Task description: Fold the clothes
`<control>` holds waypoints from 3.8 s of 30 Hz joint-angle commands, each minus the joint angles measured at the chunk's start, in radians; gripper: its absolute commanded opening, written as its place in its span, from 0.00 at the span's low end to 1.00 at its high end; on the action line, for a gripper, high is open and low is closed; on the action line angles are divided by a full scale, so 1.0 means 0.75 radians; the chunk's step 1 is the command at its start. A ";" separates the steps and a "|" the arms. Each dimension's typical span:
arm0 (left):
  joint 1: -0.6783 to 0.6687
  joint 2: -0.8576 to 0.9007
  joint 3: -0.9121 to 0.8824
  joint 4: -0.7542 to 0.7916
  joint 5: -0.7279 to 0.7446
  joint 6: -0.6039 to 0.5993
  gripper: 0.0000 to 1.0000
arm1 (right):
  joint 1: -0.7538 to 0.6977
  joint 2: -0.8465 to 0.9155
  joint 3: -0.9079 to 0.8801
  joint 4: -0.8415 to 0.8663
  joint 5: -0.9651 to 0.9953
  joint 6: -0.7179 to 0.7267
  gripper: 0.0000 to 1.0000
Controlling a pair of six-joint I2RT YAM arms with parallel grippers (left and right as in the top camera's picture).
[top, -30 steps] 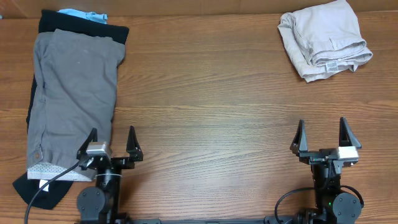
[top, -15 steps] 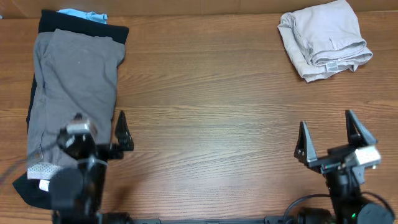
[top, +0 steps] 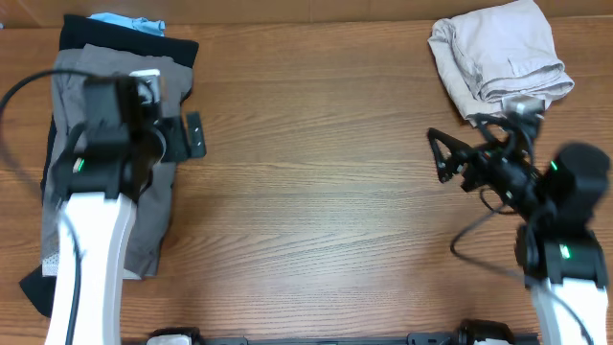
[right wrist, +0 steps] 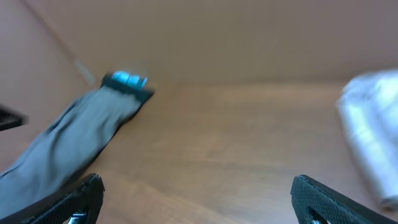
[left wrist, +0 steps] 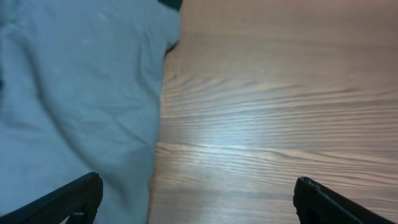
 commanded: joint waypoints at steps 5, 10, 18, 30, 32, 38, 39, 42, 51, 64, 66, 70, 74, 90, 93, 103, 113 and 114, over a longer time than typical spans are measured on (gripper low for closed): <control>0.008 0.360 0.027 0.019 -0.209 0.084 0.99 | 0.006 0.379 0.026 0.010 -0.279 0.005 1.00; 0.008 0.552 0.027 0.002 -0.307 0.084 0.89 | 0.006 0.550 0.026 0.015 -0.287 0.005 0.99; 0.008 0.828 0.027 -0.079 -0.463 0.064 0.72 | 0.006 0.644 0.025 0.019 -0.287 0.005 0.91; 0.004 0.946 0.076 -0.143 -0.553 0.023 0.04 | 0.006 0.644 0.025 0.035 -0.287 0.005 0.84; -0.010 0.946 0.157 -0.237 -0.547 0.025 0.04 | 0.006 0.644 0.025 0.044 -0.287 0.005 0.83; -0.096 0.946 0.477 -0.509 -0.500 0.024 0.04 | 0.005 0.643 0.026 0.122 -0.287 0.015 0.77; -0.119 0.946 0.543 -0.552 -0.467 0.024 0.04 | 0.004 0.643 0.029 0.132 -0.287 0.030 0.76; -0.197 0.946 0.716 -0.632 -0.336 0.032 0.04 | 0.005 0.639 0.033 0.149 -0.287 0.046 0.73; -0.535 0.950 0.933 -0.485 0.133 0.054 0.04 | -0.155 0.505 0.033 0.119 -0.287 0.143 0.70; -1.013 1.191 0.932 0.018 0.284 0.053 0.17 | -0.731 0.153 0.033 0.043 -0.367 0.384 0.71; -1.047 1.231 0.933 0.062 0.283 0.053 0.35 | -0.740 0.144 0.033 0.005 -0.367 0.367 0.74; -1.058 1.244 0.938 0.074 0.283 0.053 0.87 | -0.740 0.144 0.033 -0.064 -0.355 0.294 0.76; -1.005 1.196 1.017 -0.017 0.283 0.047 1.00 | -0.740 0.144 0.033 -0.072 -0.357 0.273 0.80; -0.569 0.790 1.344 -0.745 0.030 0.064 1.00 | -0.182 0.151 0.033 -0.436 0.016 0.087 0.82; -0.489 0.761 1.344 -0.808 -0.058 0.064 1.00 | -0.003 0.176 0.031 -0.551 0.270 0.115 0.81; -0.342 0.819 1.332 -0.818 -0.057 0.063 1.00 | 0.393 0.521 0.030 -0.635 0.660 0.417 0.66; -0.341 0.916 1.332 -0.831 -0.067 0.064 1.00 | 0.418 0.840 0.030 -0.631 0.642 0.526 0.51; -0.341 0.923 1.332 -0.831 -0.067 0.064 1.00 | 0.418 0.840 0.028 -0.630 0.630 0.535 0.49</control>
